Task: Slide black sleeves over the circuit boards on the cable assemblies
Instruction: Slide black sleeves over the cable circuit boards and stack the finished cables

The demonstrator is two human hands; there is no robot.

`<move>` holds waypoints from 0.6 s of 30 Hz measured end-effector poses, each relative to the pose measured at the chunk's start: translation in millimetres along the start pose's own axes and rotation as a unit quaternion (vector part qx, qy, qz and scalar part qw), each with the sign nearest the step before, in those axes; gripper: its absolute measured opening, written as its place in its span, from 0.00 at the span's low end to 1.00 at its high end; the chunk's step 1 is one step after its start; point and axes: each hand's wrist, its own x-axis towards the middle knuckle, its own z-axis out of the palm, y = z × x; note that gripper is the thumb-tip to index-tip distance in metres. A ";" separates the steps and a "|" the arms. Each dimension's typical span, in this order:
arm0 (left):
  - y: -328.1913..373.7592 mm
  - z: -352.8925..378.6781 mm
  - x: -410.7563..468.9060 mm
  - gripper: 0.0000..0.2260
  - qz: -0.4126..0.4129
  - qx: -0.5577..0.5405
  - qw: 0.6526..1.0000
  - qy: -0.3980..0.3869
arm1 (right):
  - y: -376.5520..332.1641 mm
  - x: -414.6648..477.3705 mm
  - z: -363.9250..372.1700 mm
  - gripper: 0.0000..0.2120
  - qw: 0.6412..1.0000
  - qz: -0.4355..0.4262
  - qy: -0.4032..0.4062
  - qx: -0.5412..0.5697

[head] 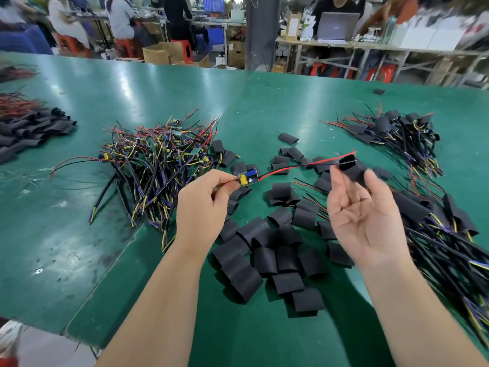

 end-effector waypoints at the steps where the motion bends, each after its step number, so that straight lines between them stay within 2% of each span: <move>1: 0.2 0.3 0.1 0.09 0.003 0.002 1.000 0.000 | -0.2 -0.6 2.3 0.20 1.000 -0.003 -0.002 0.005; 7: -0.6 1.2 -0.1 0.06 0.013 0.022 1.000 -0.007 | -4.0 -3.6 7.9 0.19 1.000 -0.001 -0.004 -0.020; 13: 1.4 1.7 -1.2 0.05 0.014 0.024 0.999 -0.024 | -6.4 2.3 0.0 0.02 0.981 -0.081 -0.054 -0.170; 16: 4.6 2.3 -1.1 0.05 0.015 0.022 0.999 -0.033 | -3.9 0.9 -1.9 0.07 0.962 -0.069 -0.117 -0.238; 18: 8.8 4.4 -2.3 0.04 0.016 0.017 0.999 -0.048 | 4.5 -1.1 -1.4 0.16 0.947 -0.046 -0.156 -0.276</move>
